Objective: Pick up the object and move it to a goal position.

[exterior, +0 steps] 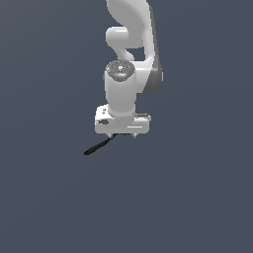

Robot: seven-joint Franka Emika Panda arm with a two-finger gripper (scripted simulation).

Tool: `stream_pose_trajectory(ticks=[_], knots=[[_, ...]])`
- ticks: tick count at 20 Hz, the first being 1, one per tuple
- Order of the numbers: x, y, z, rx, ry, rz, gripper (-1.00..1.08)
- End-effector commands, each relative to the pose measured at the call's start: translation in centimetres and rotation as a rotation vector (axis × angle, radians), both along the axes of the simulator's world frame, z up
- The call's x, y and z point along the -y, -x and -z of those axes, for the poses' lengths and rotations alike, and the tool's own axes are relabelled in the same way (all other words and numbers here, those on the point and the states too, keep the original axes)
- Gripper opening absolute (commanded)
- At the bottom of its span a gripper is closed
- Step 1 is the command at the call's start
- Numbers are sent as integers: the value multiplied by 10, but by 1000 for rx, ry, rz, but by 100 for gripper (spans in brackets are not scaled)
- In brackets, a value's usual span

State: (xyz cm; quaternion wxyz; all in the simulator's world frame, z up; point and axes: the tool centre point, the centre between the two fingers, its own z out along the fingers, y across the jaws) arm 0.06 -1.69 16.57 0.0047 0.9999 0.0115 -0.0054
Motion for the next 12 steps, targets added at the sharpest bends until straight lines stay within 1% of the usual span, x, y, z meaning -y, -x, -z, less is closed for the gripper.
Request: stream_pose_trajectory(ticks=[1,4,9,12], knots=[[0,0,0,0,0,0,100],[5,-2,-4,10,4,0,100],[25,-10,-21,48,20,3,100],[25,-10,-21,48,20,3,100]])
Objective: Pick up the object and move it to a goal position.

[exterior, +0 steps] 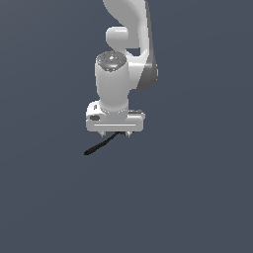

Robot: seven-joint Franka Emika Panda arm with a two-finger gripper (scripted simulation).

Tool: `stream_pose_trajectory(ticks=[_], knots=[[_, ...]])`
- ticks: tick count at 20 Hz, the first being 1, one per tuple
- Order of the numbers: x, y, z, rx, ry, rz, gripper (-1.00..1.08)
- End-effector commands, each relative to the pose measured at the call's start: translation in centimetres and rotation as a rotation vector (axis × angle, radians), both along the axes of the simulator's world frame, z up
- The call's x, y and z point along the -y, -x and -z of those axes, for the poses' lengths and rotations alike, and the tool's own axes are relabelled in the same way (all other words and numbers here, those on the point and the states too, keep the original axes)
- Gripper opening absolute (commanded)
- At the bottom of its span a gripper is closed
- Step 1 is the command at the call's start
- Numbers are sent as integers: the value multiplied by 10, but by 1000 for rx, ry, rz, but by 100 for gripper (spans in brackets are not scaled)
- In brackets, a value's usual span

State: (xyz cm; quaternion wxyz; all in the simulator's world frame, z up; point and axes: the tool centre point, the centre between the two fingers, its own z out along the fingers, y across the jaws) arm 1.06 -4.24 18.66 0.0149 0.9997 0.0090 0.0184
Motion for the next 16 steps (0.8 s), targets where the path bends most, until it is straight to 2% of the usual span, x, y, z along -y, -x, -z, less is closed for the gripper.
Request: stream_pose_trajectory(ticks=[1,8,16], knots=[[-1,0,0,-1,0,-4,100],[1,2,4,-1,-3,21,100],[5,12,25,-5,-18,150,100]])
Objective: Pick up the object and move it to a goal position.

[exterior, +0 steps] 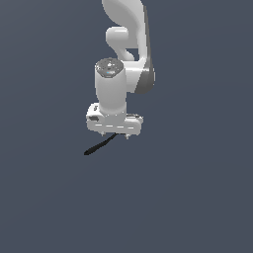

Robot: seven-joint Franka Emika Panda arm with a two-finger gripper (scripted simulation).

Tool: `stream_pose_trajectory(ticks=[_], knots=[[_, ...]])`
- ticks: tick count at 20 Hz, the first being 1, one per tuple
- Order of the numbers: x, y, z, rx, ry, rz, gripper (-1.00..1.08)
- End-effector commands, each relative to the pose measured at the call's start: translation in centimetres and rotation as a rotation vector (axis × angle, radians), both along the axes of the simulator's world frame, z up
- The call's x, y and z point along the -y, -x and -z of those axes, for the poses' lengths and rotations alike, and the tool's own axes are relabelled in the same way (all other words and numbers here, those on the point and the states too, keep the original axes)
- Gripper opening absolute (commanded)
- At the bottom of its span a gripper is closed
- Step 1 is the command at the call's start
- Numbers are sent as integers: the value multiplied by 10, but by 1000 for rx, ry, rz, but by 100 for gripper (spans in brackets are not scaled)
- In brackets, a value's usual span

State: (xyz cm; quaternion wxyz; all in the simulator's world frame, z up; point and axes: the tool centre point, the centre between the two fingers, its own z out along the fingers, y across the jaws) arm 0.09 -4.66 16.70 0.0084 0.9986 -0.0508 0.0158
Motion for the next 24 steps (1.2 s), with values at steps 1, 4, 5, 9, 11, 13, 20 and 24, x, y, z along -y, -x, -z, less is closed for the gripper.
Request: stream_pose_trajectory(ticks=[1,4,5,9,11,13,20,24], knots=[[2,5,9,-2,-6,54,100],[6,12,21,-5,-14,136,100],[7,15,26,-6,-16,167,100],[14,28,45,-11,-25,304,100],[17,35,55,-14,-28,374,100],[21,42,64,-16,-30,443,100],[31,62,87,-21,-31,630,100],[35,70,95,-22,-30,696,100]])
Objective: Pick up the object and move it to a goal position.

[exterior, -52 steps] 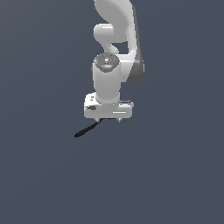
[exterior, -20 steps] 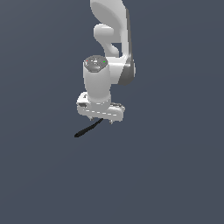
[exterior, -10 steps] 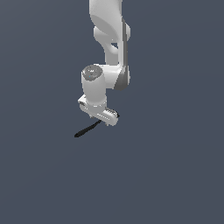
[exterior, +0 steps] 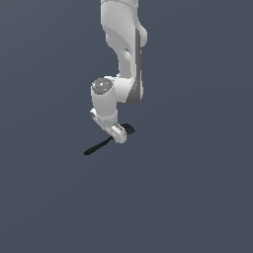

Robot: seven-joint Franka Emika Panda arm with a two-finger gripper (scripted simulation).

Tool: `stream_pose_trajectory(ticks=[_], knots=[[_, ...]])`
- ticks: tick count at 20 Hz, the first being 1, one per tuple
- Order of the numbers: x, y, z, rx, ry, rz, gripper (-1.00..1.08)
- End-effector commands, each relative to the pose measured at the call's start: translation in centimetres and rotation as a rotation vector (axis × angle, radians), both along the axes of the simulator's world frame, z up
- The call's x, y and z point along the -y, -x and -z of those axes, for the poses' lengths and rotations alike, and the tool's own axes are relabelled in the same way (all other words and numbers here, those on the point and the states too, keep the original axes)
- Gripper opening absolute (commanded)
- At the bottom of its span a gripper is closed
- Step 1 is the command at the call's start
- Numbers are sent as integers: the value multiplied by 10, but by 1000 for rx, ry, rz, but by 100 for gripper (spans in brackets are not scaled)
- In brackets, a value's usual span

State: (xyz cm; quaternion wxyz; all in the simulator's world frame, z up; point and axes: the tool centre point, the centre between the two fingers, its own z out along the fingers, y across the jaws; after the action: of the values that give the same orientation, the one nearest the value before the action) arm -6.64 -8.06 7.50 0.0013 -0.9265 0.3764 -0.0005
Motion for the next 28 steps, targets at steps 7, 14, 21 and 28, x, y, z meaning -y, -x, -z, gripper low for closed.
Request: stream_pose_trajectory(ticks=[7,14,21,28], knots=[[4,8,8,-2,2,71,100],[4,8,19,-2,2,67,100],[4,9,51,-2,2,71,100],[4,9,58,-2,2,71,-100]])
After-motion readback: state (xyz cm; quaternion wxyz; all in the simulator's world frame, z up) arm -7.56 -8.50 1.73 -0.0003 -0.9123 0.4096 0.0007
